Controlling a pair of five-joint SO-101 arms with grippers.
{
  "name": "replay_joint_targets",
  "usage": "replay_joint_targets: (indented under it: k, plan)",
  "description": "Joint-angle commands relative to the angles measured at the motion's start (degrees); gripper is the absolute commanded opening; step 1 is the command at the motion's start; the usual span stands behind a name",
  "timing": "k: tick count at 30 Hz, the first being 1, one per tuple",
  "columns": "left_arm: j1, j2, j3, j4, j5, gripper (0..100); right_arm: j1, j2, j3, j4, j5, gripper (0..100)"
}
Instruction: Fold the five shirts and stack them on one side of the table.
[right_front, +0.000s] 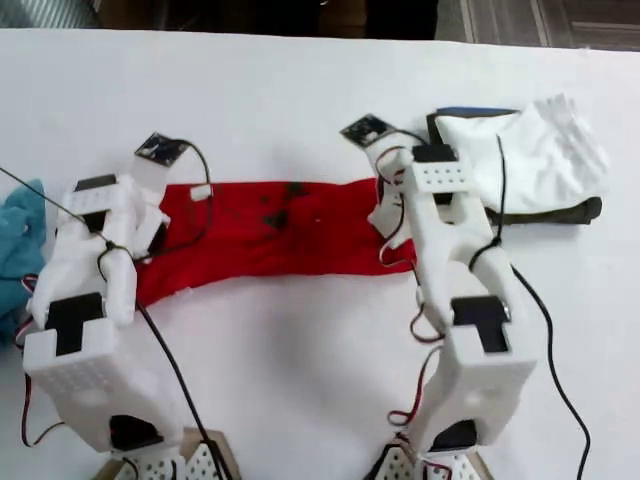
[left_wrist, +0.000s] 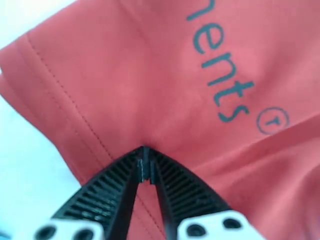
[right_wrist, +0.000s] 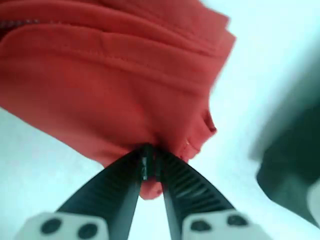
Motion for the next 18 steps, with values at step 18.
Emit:
replay_joint_targets:
  k: [18]
  plan:
    - [-9.4,-5.7,-15.0,12.3,13.8,24,4.0,-50.2,47.2,-8.8,0.4,2.2]
